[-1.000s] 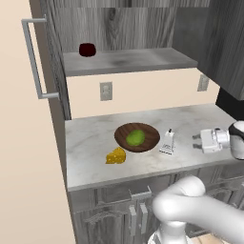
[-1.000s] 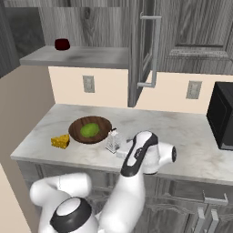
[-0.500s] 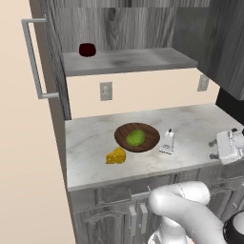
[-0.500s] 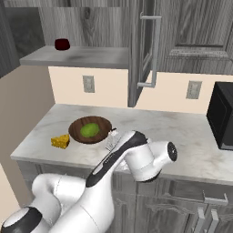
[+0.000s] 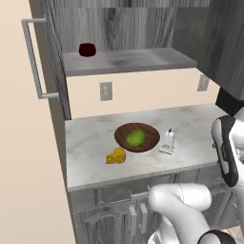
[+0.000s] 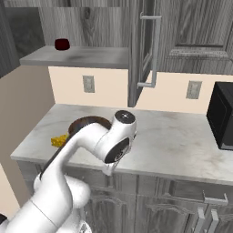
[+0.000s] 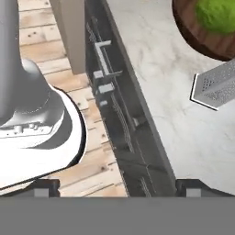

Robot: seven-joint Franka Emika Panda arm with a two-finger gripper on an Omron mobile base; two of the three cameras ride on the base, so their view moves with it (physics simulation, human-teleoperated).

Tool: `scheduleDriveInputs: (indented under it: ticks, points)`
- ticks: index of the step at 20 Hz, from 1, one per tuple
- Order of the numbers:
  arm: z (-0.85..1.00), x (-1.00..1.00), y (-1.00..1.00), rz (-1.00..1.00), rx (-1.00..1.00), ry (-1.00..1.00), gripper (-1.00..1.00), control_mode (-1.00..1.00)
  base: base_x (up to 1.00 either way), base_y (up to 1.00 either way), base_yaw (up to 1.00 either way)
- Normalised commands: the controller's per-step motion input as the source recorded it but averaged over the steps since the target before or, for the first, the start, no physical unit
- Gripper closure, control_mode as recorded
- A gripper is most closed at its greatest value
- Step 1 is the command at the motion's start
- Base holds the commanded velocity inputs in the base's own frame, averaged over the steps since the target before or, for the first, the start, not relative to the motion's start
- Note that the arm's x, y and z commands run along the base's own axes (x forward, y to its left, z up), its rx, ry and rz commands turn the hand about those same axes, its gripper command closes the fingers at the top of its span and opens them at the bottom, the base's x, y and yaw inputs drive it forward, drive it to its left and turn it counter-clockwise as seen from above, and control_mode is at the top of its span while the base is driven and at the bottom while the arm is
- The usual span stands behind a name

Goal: Pick the cheese from the fridge and the cheese grater from the cabinet and place them next to the salad bowl.

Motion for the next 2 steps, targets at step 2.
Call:
scheduleDriveInputs:
  ticks: [2]
  points:
    - [0.33,0.00,0.11,0.33,-0.60,0.14,-1.00,-1.00,0.00,0.00,0.00]
